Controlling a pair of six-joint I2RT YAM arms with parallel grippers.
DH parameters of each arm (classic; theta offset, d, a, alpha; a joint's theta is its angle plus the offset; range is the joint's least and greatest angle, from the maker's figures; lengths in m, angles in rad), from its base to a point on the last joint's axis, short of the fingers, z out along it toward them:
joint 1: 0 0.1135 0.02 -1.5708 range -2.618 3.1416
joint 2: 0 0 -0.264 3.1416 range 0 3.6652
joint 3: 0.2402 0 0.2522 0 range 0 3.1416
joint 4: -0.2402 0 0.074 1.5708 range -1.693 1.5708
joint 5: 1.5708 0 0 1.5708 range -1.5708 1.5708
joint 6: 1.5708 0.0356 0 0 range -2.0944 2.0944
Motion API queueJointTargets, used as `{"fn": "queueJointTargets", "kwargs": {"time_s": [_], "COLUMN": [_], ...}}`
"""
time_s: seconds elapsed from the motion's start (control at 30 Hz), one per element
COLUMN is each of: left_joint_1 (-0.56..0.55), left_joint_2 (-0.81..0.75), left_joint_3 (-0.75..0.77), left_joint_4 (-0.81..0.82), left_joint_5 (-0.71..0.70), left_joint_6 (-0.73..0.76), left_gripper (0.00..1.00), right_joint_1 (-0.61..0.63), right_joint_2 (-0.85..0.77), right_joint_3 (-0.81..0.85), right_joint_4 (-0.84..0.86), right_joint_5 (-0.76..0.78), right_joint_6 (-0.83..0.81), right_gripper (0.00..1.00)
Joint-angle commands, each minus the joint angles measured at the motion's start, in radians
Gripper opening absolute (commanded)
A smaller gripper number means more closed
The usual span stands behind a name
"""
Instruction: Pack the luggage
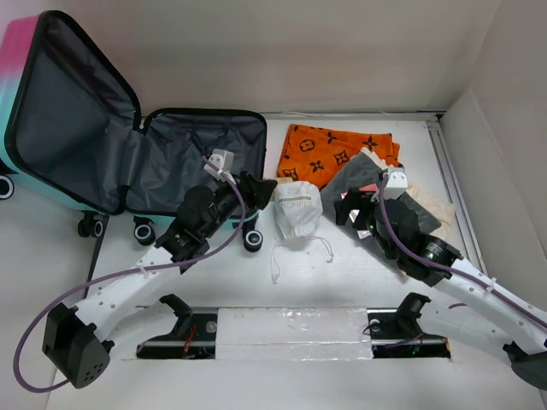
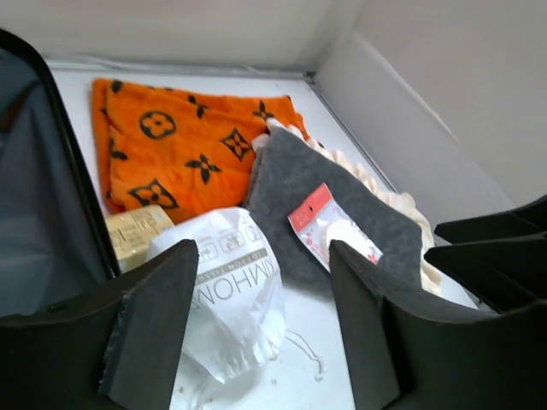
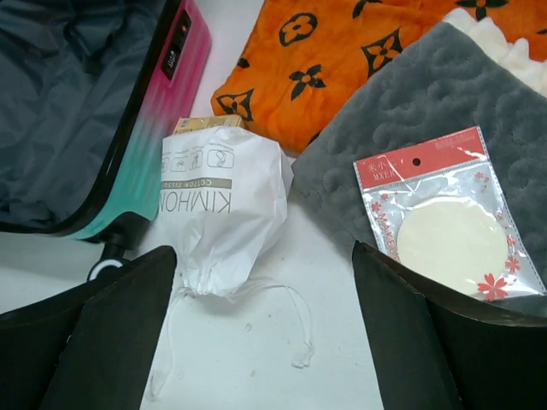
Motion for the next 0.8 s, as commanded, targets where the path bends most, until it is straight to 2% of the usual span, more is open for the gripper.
{"fn": "queueJointTargets", "kwargs": {"time_s": [0.0,0.17,0.2,0.23,0.3,0.33,0.37,0.4,0.43,0.5,0.53,0.6,0.7,0.77], "left_joint_1": [-0.003,-0.003,-0.003,-0.003,-0.003,-0.045,-0.088,-0.139,-0.252,-0.345,-0.365,-0.365,-0.365,-0.333], "left_joint_2": [0.022,0.008,0.008,0.008,0.008,0.008,0.008,0.008,0.051,0.101,0.141,0.151,0.113,0.076], "left_joint_3": [0.012,-0.018,-0.018,-0.018,-0.009,-0.009,0.004,0.041,0.066,0.156,0.182,0.199,0.147,0.101], "left_joint_4": [0.03,0.093,0.093,0.079,0.079,0.065,0.047,0.019,-0.01,-0.094,-0.116,-0.13,-0.069,-0.068], "left_joint_5": [0.077,0.139,0.152,0.152,0.172,0.145,0.092,-0.065,-0.166,-0.415,-0.444,-0.444,-0.444,-0.425], "left_joint_6": [-0.021,-0.022,-0.022,-0.031,-0.031,-0.003,0.027,0.059,0.09,0.147,0.147,0.134,0.104,0.072], "left_gripper": [0.59,0.6,0.56,0.53,0.46,0.43,0.43,0.42,0.42,0.42,0.42,0.42,0.47,0.48], "right_joint_1": [-0.003,-0.003,-0.003,-0.003,-0.003,-0.003,-0.003,-0.003,-0.012,-0.021,-0.036,-0.056,-0.095,-0.13], "right_joint_2": [-0.008,-0.017,-0.017,-0.017,-0.017,-0.017,-0.007,0.004,0.004,0.042,0.056,0.105,0.191,0.235], "right_joint_3": [0.023,0.032,0.032,0.023,0.023,0.014,0.014,0.014,0.005,0.005,0.005,0.017,0.028,0.038], "right_joint_4": [-0.029,-0.061,-0.061,-0.061,-0.052,-0.052,-0.052,-0.061,-0.061,-0.061,-0.061,-0.04,0.008,0.008], "right_joint_5": [0.021,0.069,0.069,0.069,0.069,0.069,0.069,0.083,0.083,0.083,0.083,0.045,-0.017,-0.017], "right_joint_6": [0.045,0.045,0.045,0.045,0.045,0.054,0.069,0.069,0.069,0.069,0.069,0.06,0.039,0.039], "right_gripper": [0.9,0.84,0.8,0.72,0.62,0.39,0.31,0.26,0.25,0.24,0.26,0.45,0.74,0.76]}}
